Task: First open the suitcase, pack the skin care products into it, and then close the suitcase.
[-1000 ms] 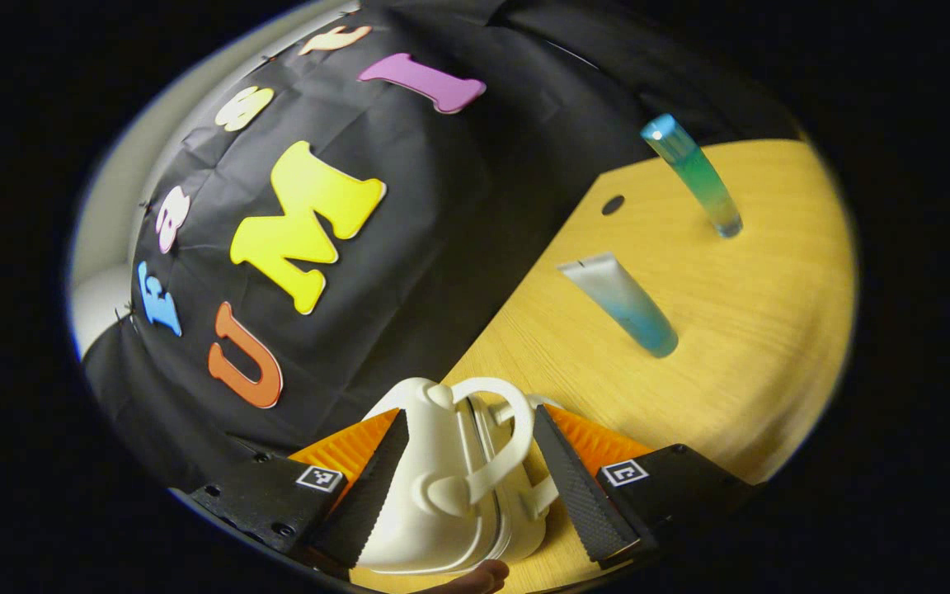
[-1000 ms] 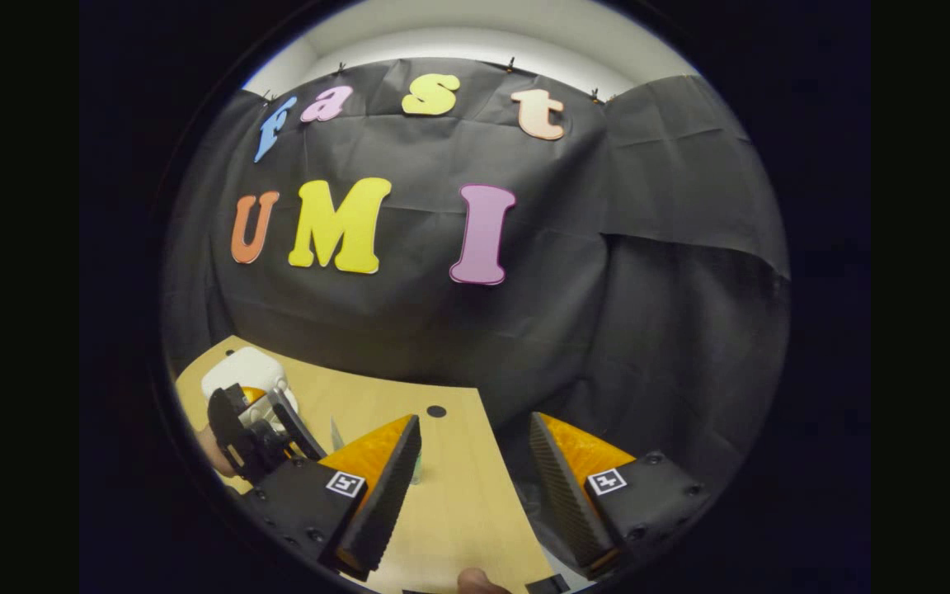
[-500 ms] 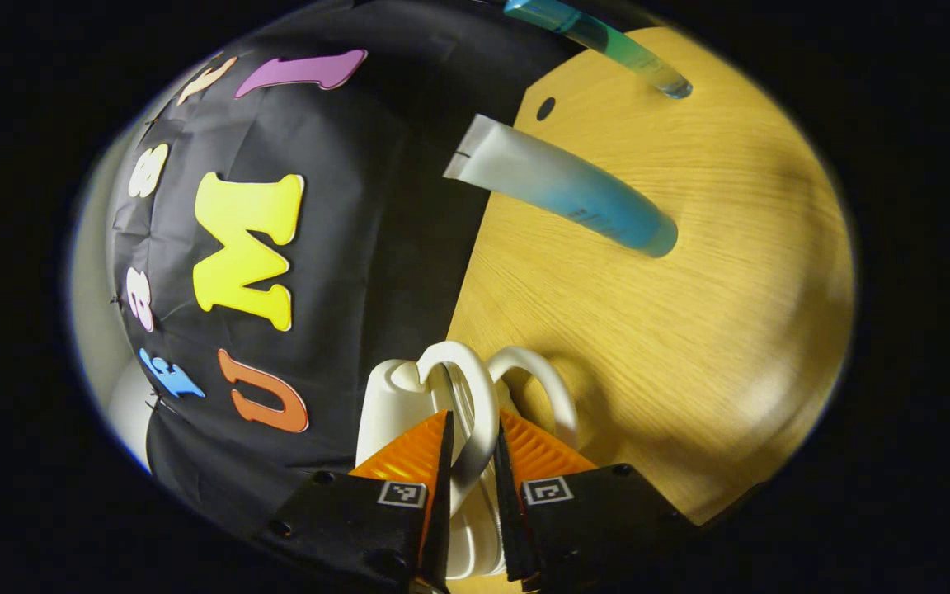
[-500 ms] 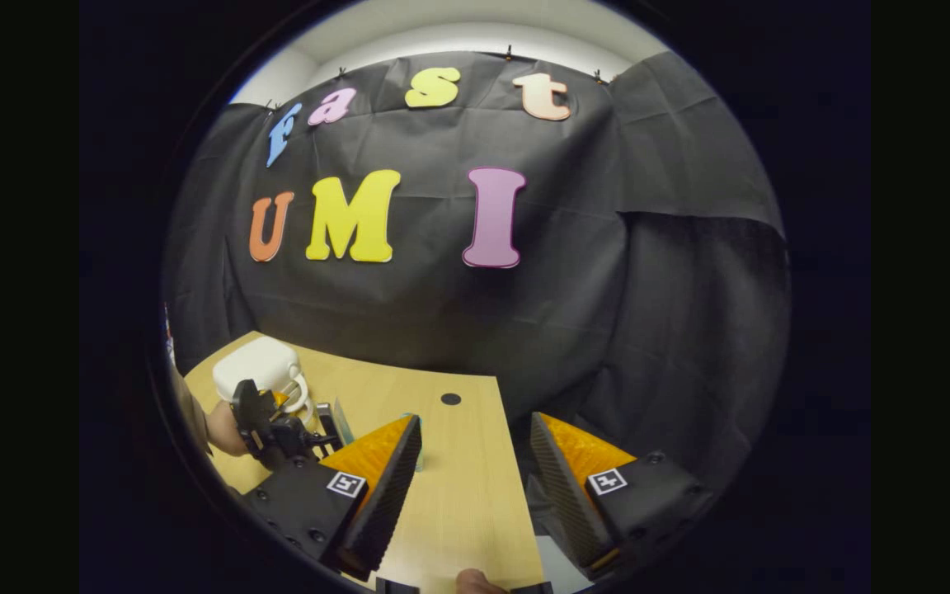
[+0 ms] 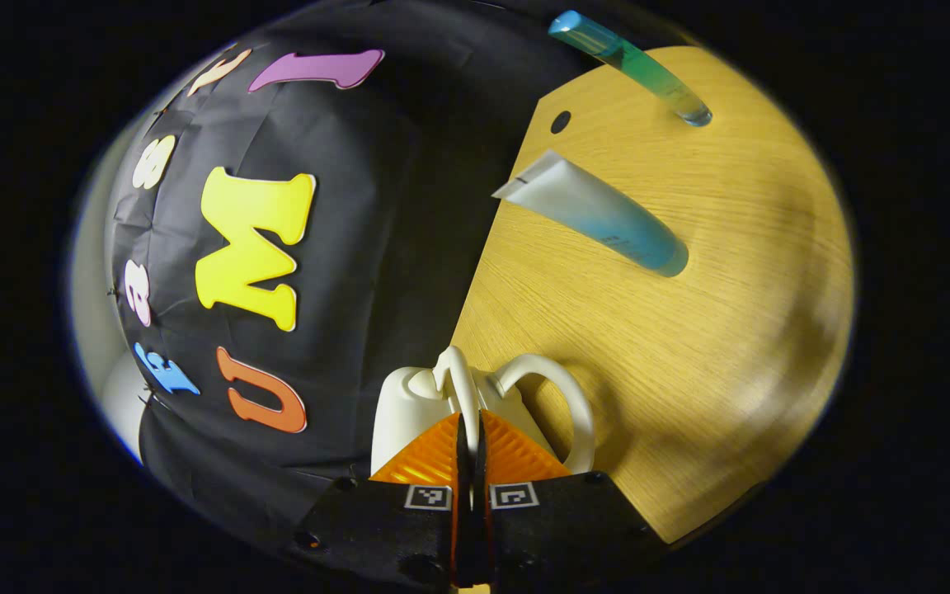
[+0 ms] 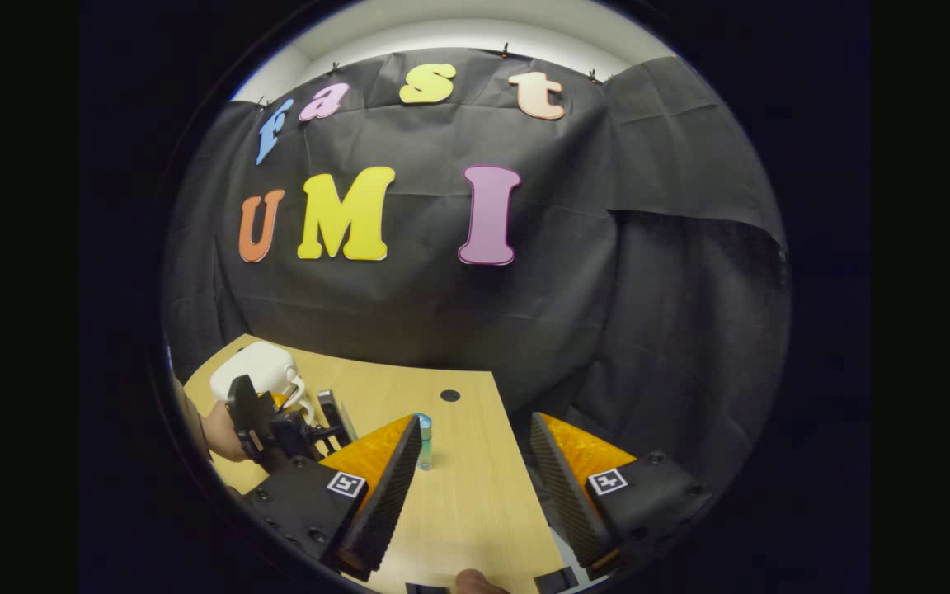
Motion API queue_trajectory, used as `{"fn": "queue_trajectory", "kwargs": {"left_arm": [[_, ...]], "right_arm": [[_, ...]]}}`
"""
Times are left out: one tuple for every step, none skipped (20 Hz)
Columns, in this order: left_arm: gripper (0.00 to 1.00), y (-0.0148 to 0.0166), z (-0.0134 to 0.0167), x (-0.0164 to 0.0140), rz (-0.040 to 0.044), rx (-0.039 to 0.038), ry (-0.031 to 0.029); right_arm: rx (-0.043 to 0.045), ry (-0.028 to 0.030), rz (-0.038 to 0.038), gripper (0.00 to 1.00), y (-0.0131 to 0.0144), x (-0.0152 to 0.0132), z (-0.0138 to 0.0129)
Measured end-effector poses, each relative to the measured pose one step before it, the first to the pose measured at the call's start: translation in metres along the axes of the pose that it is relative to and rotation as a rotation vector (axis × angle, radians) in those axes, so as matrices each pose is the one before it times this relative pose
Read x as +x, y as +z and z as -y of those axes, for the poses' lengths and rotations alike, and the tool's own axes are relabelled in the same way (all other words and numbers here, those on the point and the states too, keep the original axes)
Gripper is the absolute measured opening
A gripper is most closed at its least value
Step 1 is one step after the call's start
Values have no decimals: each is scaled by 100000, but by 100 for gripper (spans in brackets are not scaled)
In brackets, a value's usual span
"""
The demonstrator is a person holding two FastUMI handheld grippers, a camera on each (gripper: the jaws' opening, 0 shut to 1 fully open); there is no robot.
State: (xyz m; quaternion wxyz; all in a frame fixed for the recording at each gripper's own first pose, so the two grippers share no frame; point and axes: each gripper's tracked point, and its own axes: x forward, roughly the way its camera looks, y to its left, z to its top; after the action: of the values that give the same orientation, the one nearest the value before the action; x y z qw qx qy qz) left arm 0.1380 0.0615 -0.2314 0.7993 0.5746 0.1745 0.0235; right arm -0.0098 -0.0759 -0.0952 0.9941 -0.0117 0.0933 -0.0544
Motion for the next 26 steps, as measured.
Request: {"fn": "queue_trajectory", "kwargs": {"left_arm": [[3, 155, -578, -11, 730, -2997, -1804], [2, 205, -465, -79, 690, -2633, -1686], [3, 246, -603, -394, 733, -3119, -1667], [3, 1, -712, -366, 552, -3841, -1450], [2, 171, -971, -305, 650, -4330, -1203], [3, 47, -1194, -430, 331, -4762, -942], [2, 212, -1223, -469, 469, -4156, -602], [3, 252, -1552, -282, 981, -4044, -449], [3, 280, -1571, -220, 848, -4175, 306], [3, 42, -1724, -415, 1191, -4128, 44], [2, 201, -1772, -289, 1115, -5122, 278], [3, 55, -1649, -370, 1133, -4730, -395], [2, -58, -1724, -212, 644, -4108, -357], [3, -234, -1788, -124, 917, -4100, 50], [2, -239, -1788, -85, 619, -3338, 661], [2, -38, -1897, -14, 968, -3286, 75], [3, -381, -1533, 149, 98, -3008, -301], [3, -441, -1953, 262, 480, -2627, -407], [3, -259, -1651, 187, 461, -2241, -500], [2, -315, -1644, 379, 153, -1791, -431], [2, -539, -1562, 314, -114, -2276, -124], [2, -690, -1696, 198, -96, -2144, 836], [3, -881, -1757, 259, -533, -1534, 1408], [3, -1103, -2152, 412, -1208, -1098, 2237], [3, -1229, -1547, 543, -1476, -1544, 458], [2, -1098, -1346, 929, -1425, -698, 477]], "right_arm": [[386, -1050, -35, 79, 104, 1, -422], [315, -1055, -192, 79, 239, -5, -494], [537, -790, 197, 79, 297, -133, -551], [370, -813, 257, 79, 414, 11, -559], [144, -887, 232, 79, 170, 26, -520], [-92, -645, 312, 79, 308, 45, -722], [-116, -804, 547, 80, 357, -47, -688], [222, -377, 1026, 79, 618, -106, -774], [-109, -383, 1059, 79, 443, -66, -774], [-435, -280, 964, 79, 476, 2, -872], [-436, 9, 665, 78, 291, 38, -876], [-335, -83, 393, 79, 436, 44, -935], [-99, 189, 261, 79, 222, 97, -949], [-368, 478, 187, 79, 433, 157, -1080], [-1181, -65, 590, 79, 292, -45, -1049], [-1477, -252, 1181, 78, 569, 101, -1015], [-730, 211, 1040, 77, 506, -43, -951], [116, 863, 601, 79, 597, -28, -1184], [-103, 926, 235, 79, 269, -29, -1264], [-575, 738, -114, 79, 175, 16, -1235], [-572, 832, 4, 79, 108, -68, -1241], [-999, 357, -178, 79, 131, 10, -1146], [-702, 582, -224, 79, 96, 69, -1037], [-172, 716, -757, 79, 103, 108, -1050], [666, 586, -1337, 79, -144, -41, -801], [748, 156, -1067, 79, -2, 80, -765]]}}
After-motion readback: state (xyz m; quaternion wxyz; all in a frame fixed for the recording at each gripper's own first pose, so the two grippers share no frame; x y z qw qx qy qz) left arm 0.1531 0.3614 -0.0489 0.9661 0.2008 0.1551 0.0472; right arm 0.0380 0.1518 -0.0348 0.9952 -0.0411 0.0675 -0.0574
